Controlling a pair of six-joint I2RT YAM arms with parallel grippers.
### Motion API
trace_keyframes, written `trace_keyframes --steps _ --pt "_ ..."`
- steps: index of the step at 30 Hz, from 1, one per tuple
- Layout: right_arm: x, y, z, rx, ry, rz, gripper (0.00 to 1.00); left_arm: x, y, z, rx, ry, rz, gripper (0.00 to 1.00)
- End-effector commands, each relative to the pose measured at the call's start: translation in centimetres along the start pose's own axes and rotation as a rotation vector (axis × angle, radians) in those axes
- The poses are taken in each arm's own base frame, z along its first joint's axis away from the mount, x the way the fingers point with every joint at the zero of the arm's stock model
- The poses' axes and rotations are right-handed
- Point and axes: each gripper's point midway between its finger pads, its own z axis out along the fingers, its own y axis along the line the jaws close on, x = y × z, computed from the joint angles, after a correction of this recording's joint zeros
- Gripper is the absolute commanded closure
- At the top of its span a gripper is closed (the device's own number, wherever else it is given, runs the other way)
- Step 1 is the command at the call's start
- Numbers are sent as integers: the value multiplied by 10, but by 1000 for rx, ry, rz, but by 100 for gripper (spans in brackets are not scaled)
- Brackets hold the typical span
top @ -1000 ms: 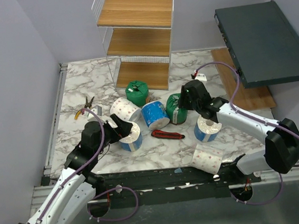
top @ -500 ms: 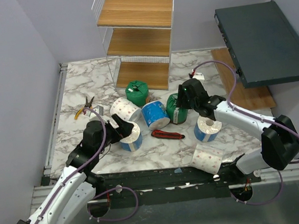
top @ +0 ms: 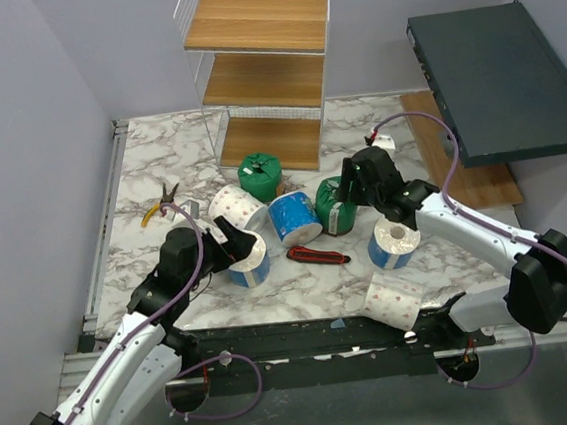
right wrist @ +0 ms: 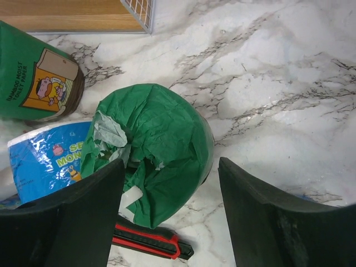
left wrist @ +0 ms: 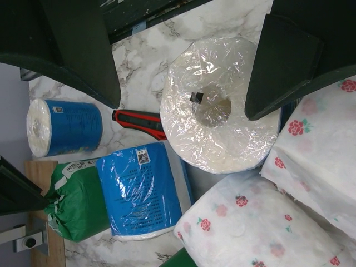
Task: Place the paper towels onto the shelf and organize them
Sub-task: Pick up the paper towel from the center of the board.
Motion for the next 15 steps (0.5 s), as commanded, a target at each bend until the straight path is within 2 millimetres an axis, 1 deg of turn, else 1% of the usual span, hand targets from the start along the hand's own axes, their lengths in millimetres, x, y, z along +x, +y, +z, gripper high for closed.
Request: trace_keyframes --steps 1,4,8,15 --pt "-9 -10 -3 57 -13 0 28 4 -4 2 28 14 -1 2" --pt "-3 -9 3 62 7 1 29 5 -3 4 25 24 -6 2" --pt "-1 -10 9 69 4 3 33 9 -2 5 20 35 -9 3" --pt "10 -9 19 64 46 0 33 13 2 7 14 45 -14 3"
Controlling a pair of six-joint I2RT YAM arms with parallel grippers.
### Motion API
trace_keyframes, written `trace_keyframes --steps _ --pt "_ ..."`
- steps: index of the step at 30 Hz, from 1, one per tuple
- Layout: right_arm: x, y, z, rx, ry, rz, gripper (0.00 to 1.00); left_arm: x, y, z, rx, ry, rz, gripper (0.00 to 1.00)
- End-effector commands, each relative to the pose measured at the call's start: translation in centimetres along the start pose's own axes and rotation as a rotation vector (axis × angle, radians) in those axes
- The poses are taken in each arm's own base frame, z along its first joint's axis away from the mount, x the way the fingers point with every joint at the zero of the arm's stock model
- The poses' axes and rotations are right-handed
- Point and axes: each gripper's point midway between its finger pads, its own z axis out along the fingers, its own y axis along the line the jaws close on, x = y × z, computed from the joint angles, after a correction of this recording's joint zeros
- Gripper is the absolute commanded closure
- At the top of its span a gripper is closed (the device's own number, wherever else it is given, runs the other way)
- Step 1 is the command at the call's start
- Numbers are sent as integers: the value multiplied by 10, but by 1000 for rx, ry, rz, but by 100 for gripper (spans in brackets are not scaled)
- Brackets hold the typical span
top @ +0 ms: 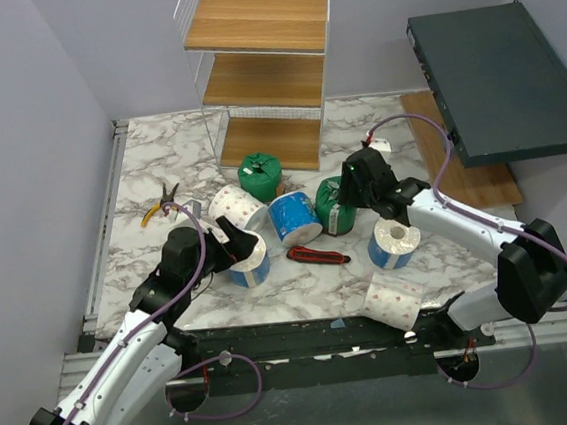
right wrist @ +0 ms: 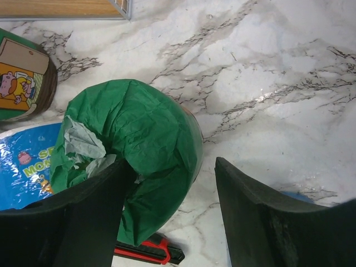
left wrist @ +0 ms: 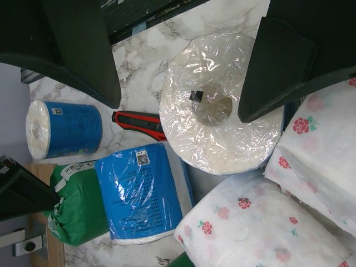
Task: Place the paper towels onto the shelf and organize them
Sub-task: Pick up the paper towel from the center of the board.
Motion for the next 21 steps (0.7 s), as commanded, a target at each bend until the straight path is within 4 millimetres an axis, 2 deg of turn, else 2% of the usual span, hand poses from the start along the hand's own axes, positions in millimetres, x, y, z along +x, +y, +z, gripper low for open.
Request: trace_keyframes --steps 1,12,21 --pt "0 0 6 9 5 16 33 9 2 3 8 29 -12 3" --pt "16 -1 18 0 56 19 36 14 5 8 -4 53 -24 3" --pt "24 3 23 -15 85 15 48 17 7 9 -8 64 -28 3"
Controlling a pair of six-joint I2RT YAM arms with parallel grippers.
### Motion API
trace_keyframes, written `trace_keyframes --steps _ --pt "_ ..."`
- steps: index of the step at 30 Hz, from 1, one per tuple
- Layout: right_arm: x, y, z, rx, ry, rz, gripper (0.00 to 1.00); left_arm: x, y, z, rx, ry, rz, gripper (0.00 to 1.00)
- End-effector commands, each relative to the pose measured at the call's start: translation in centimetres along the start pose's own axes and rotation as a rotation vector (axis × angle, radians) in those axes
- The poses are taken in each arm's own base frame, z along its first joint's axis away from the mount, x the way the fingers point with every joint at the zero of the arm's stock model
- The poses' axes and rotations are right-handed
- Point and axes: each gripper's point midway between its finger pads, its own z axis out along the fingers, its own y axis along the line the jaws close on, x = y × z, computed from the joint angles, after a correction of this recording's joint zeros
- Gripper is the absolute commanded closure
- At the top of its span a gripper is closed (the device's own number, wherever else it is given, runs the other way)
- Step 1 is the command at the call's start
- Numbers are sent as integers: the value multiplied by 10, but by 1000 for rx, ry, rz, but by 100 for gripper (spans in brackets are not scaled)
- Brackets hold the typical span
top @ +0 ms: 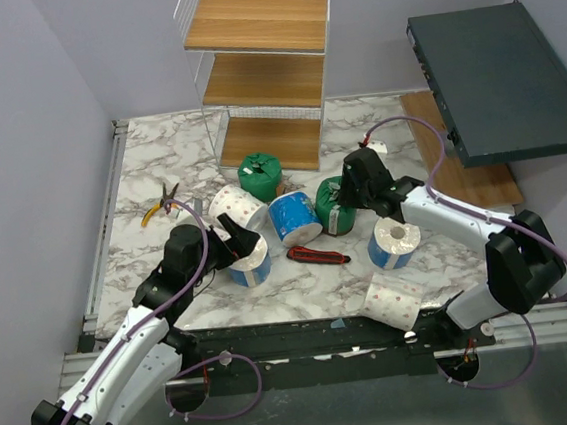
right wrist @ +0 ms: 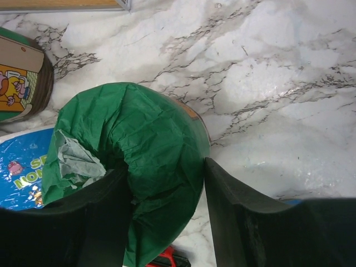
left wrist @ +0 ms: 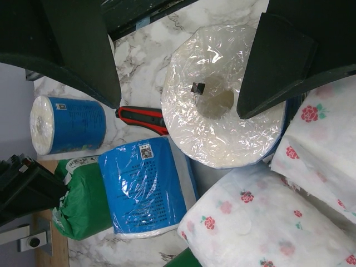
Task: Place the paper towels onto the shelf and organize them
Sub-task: Pick up the paper towel from the center of the board.
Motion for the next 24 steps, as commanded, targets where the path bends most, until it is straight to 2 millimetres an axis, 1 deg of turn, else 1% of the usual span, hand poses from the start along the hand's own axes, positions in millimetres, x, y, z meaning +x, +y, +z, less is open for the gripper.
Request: trace_keyframes --steps 1,5,10,17,20,22,24 --pt "11 -1 6 -6 38 0 50 18 9 1 -17 67 -8 3" --pt "8 0 3 -9 34 1 55 19 9 1 -16 69 -8 3" --pt "-9 3 -11 -22 -4 5 59 19 9 1 -17 69 -6 3" --pt "-46 13 -48 -81 -86 8 62 10 6 -3 -15 39 4 3" --pt "-61 19 -65 -108 -104 6 62 2 2 -5 -15 15 10 3" --pt "-71 23 -76 -131 -120 10 62 -5 -5 -7 -3 -3 6 3" --pt "-83 28 -89 -154 -144 15 62 -15 -17 -10 25 -20 12 3"
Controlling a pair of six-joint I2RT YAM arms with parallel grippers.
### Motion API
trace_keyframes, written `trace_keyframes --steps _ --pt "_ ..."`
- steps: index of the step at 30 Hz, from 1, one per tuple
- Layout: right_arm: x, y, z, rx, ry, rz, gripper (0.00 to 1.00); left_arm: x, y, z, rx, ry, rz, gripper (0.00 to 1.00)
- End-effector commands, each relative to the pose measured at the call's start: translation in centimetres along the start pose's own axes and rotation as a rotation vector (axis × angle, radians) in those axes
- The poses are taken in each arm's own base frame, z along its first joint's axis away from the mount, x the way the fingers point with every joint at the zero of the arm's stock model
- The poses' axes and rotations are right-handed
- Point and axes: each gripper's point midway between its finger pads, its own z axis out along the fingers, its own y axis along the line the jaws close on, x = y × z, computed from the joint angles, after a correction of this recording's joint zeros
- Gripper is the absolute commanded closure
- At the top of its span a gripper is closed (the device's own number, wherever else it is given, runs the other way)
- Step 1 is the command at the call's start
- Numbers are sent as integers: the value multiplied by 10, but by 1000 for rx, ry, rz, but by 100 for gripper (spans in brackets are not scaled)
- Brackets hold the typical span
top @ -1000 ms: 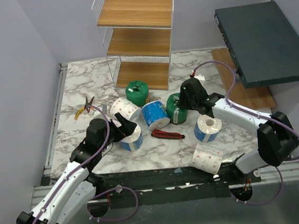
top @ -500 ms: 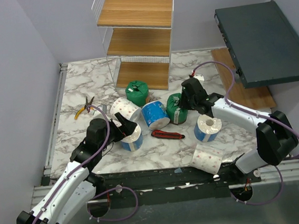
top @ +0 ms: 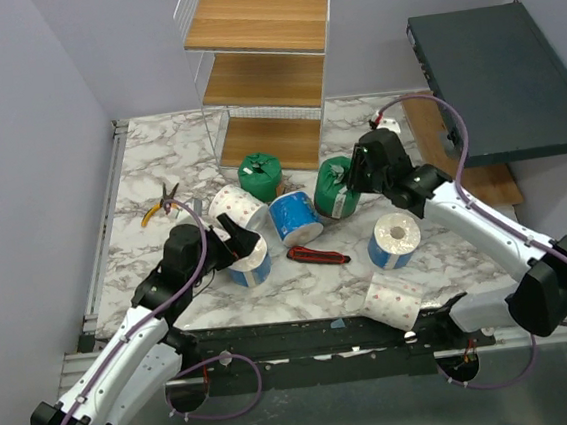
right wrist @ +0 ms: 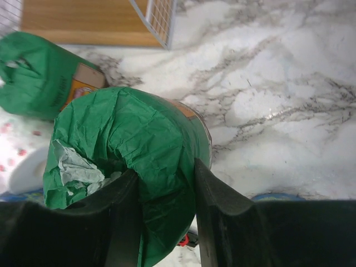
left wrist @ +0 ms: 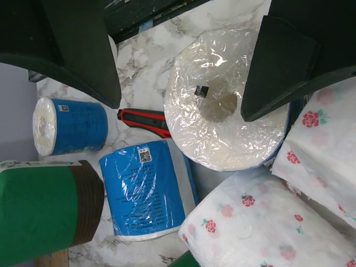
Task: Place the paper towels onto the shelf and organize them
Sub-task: Pick up the paper towel from the center of the board, then place the paper towel on the shelf.
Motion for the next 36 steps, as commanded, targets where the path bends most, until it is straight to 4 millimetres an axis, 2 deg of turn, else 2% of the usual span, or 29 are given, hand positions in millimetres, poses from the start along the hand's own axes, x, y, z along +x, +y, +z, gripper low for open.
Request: trace_keyframes --steps 1,5,8,15,20,28,32,36 --pt "-44 19 -35 -89 -79 19 62 -21 -22 -9 35 -34 17 3" --pt "-76 34 -54 -137 -140 32 62 -41 -40 -14 66 -77 34 3" --pt "-94 45 -61 -167 -172 39 62 -53 -54 -17 92 -102 37 3" --pt "-130 78 -58 -243 -214 57 62 -84 -84 -15 182 -206 13 3" --pt "-155 101 -54 -295 -245 74 62 -111 -87 -1 154 -312 47 1" --pt "-178 130 -44 -362 -260 98 62 -159 -112 -9 310 -629 139 2" --pt "-185 138 -39 -374 -267 106 62 -164 -141 -5 395 -639 357 2" --pt "-190 142 -35 -374 -275 109 62 -170 -142 12 342 -620 485 2"
